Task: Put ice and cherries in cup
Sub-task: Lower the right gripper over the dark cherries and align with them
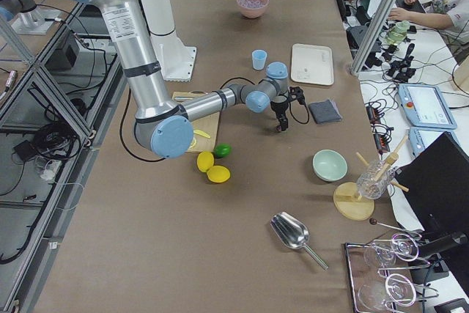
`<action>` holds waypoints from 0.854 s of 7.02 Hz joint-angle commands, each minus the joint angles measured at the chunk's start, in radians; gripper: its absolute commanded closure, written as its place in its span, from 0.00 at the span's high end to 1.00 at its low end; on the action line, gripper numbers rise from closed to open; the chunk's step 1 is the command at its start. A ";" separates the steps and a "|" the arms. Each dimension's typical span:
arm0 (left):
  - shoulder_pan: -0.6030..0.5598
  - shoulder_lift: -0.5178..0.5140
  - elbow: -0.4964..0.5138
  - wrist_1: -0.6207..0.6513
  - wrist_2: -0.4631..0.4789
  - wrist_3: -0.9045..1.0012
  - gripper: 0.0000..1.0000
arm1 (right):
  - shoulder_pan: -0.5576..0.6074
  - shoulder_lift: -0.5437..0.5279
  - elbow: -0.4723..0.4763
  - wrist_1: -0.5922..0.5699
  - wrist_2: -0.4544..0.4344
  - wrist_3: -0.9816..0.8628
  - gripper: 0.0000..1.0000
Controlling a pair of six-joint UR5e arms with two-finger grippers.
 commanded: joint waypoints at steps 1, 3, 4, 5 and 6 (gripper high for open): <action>-0.001 0.002 -0.002 -0.002 0.000 -0.002 0.98 | -0.012 0.004 0.005 -0.007 0.000 0.008 0.72; -0.001 0.002 0.001 0.000 0.000 0.000 0.98 | -0.016 0.001 0.009 -0.002 0.000 0.010 0.70; 0.000 0.001 0.011 0.000 0.000 0.001 0.98 | -0.019 0.007 0.005 -0.004 0.000 0.008 0.68; 0.002 -0.001 0.013 0.000 0.000 0.000 0.98 | -0.019 0.009 0.002 -0.004 -0.001 0.005 0.68; 0.003 -0.001 0.015 -0.002 0.000 0.000 0.98 | -0.019 0.009 0.008 -0.002 0.000 0.005 0.68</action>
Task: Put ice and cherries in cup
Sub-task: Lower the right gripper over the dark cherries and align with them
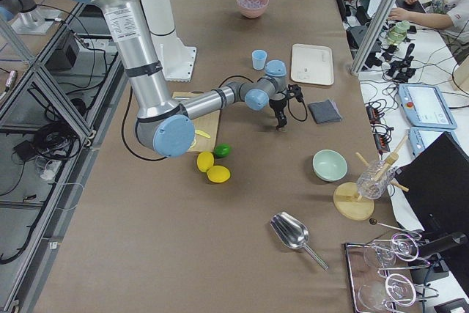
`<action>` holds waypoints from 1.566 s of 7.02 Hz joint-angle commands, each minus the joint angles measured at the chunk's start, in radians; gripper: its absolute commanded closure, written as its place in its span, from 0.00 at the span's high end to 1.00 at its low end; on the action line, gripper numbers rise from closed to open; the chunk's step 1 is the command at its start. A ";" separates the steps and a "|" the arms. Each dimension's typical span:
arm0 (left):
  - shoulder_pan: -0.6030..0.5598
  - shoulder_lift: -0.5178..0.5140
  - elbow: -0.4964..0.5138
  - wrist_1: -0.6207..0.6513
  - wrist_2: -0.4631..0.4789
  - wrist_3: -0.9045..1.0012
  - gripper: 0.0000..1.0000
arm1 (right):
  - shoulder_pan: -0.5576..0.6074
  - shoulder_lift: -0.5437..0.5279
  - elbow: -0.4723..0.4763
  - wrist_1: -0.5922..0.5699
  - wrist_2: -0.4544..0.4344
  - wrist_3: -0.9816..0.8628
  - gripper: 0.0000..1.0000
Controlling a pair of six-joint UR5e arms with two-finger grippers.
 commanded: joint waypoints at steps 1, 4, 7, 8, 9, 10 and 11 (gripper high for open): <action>0.002 -0.001 0.001 -0.001 0.000 0.000 0.98 | -0.001 0.001 0.006 0.003 0.001 -0.009 0.68; 0.008 0.001 0.009 -0.001 0.000 -0.002 0.98 | 0.022 0.000 0.005 0.004 0.001 -0.015 0.69; 0.009 -0.001 0.015 -0.001 0.002 -0.002 0.98 | 0.012 0.000 -0.017 0.003 -0.009 -0.012 0.69; 0.009 -0.002 0.020 -0.001 0.002 -0.002 0.98 | 0.009 -0.002 -0.023 0.003 -0.010 -0.012 0.68; 0.009 -0.019 0.040 -0.001 0.002 -0.002 0.98 | 0.009 0.000 -0.022 0.003 -0.009 -0.004 0.58; 0.009 -0.024 0.052 -0.004 0.002 -0.002 0.98 | 0.009 0.003 -0.020 0.003 -0.007 0.000 0.37; 0.009 -0.025 0.052 -0.010 0.002 -0.002 0.98 | 0.012 0.000 -0.020 0.003 -0.004 0.000 0.06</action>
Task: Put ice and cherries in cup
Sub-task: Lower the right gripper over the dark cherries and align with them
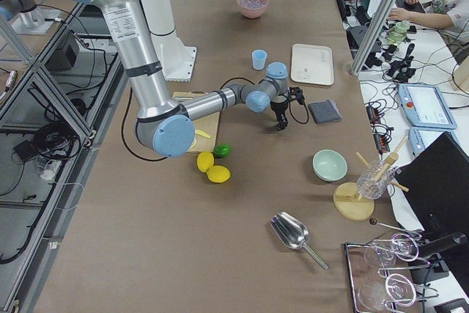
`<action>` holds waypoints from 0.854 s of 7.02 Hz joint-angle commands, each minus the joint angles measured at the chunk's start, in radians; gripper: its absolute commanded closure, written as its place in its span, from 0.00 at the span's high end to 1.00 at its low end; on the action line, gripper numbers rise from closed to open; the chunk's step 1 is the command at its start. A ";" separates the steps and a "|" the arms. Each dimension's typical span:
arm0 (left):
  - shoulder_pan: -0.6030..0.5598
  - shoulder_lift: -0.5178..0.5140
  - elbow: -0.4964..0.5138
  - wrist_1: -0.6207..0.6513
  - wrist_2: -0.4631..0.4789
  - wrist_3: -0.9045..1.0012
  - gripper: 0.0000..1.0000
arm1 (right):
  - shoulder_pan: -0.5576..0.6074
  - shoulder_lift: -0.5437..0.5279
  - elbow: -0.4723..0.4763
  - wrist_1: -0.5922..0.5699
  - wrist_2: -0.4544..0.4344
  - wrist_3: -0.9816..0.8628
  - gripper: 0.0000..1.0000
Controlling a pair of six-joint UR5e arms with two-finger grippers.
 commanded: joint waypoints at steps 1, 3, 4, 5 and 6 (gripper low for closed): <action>0.000 -0.005 0.005 -0.007 0.000 0.000 0.98 | 0.002 -0.006 0.000 0.002 0.000 0.003 0.00; 0.000 -0.002 0.005 -0.027 0.000 0.000 0.98 | 0.002 -0.004 0.008 0.000 -0.005 0.003 0.00; 0.000 -0.003 0.005 -0.027 0.000 0.000 0.98 | 0.028 -0.003 0.032 -0.006 -0.002 0.001 0.00; 0.000 -0.019 -0.002 -0.024 0.041 -0.003 0.98 | 0.057 -0.001 0.070 -0.023 0.004 0.001 0.00; 0.000 -0.022 -0.004 -0.027 0.052 -0.006 0.98 | 0.071 -0.001 0.097 -0.023 0.005 0.003 0.00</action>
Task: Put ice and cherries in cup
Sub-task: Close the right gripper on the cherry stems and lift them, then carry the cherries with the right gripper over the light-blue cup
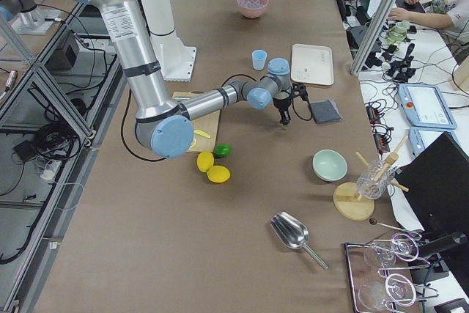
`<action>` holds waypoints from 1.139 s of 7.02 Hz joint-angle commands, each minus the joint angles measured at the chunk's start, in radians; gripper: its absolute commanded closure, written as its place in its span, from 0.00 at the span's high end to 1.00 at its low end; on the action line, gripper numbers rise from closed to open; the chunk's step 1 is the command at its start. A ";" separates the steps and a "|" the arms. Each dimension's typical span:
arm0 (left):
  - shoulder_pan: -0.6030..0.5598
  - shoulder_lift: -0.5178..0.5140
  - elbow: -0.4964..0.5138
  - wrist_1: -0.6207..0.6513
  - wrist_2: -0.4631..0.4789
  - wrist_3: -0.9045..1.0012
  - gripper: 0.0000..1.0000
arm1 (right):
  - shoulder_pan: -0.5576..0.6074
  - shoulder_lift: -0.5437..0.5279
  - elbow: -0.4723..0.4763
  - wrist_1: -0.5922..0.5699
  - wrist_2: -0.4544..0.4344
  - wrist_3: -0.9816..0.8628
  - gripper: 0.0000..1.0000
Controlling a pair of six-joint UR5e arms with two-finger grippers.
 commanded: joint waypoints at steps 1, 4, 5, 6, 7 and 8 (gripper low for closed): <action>0.002 -0.006 0.000 -0.002 0.021 -0.002 0.98 | 0.048 0.001 0.074 -0.023 0.004 0.001 0.00; 0.003 0.002 0.007 0.000 0.018 -0.002 0.98 | 0.073 0.109 0.218 -0.165 0.021 0.013 0.00; 0.005 0.004 0.007 0.000 0.018 0.000 0.98 | 0.064 0.161 0.215 -0.167 0.022 0.022 0.00; 0.005 0.004 0.007 0.000 0.015 -0.002 0.98 | 0.042 0.192 0.218 -0.150 0.028 0.070 0.00; 0.005 0.005 0.006 -0.002 0.015 -0.002 0.98 | 0.012 0.246 0.215 -0.150 0.025 0.088 0.00; 0.005 0.007 0.007 -0.002 0.015 -0.002 0.98 | -0.011 0.281 0.217 -0.149 0.021 0.114 0.00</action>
